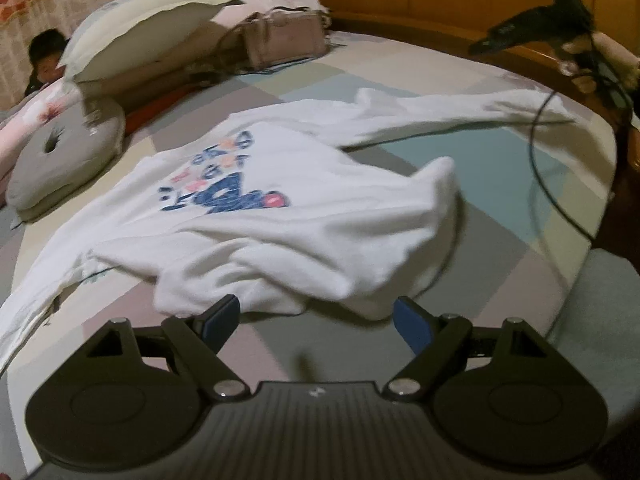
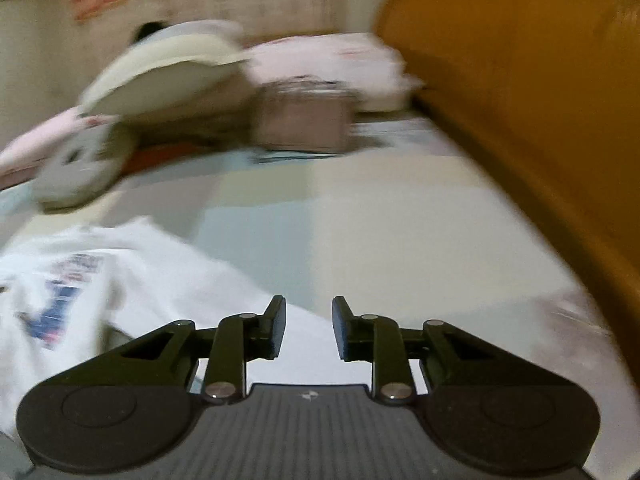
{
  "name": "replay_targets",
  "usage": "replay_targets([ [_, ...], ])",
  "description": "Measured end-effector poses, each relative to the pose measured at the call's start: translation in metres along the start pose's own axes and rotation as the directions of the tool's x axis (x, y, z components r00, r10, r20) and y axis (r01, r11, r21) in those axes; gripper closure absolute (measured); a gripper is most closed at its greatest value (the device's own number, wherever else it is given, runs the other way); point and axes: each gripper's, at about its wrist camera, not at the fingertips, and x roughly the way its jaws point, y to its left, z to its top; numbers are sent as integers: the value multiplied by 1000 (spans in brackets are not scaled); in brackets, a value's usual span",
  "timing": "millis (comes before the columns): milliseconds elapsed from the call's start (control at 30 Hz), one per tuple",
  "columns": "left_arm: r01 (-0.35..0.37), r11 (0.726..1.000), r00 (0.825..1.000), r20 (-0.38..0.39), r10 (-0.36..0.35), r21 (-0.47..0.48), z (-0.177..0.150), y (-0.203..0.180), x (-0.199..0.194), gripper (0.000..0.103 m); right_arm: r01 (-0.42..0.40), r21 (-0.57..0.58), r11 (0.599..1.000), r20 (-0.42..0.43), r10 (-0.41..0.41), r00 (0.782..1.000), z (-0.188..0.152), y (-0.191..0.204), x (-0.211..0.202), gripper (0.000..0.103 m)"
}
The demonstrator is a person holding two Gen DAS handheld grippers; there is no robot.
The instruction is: Fold clothes
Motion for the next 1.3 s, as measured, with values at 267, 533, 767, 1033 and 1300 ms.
replay_targets([
  [267,8,999,1000,-23,-9,-43,-9,49,8,19,-190,-86,978,-124,179,976,55,97,114,67],
  [533,2,996,1000,-1,-2,-85,-8,82,25,16,-258,-141,956,-179,232,956,95,148,203,57],
  [767,15,993,1000,-7,-16,-115,-14,94,40,16,-310,-160,937,-216,273,937,93,174,256,54],
  [1033,18,990,1000,-18,-20,-140,-20,102,50,16,-285,-352,892,-239,208,948,73,213,252,94],
  [1300,31,988,1000,12,-29,-151,-19,107,48,16,-169,-402,900,-126,129,984,100,222,259,96],
])
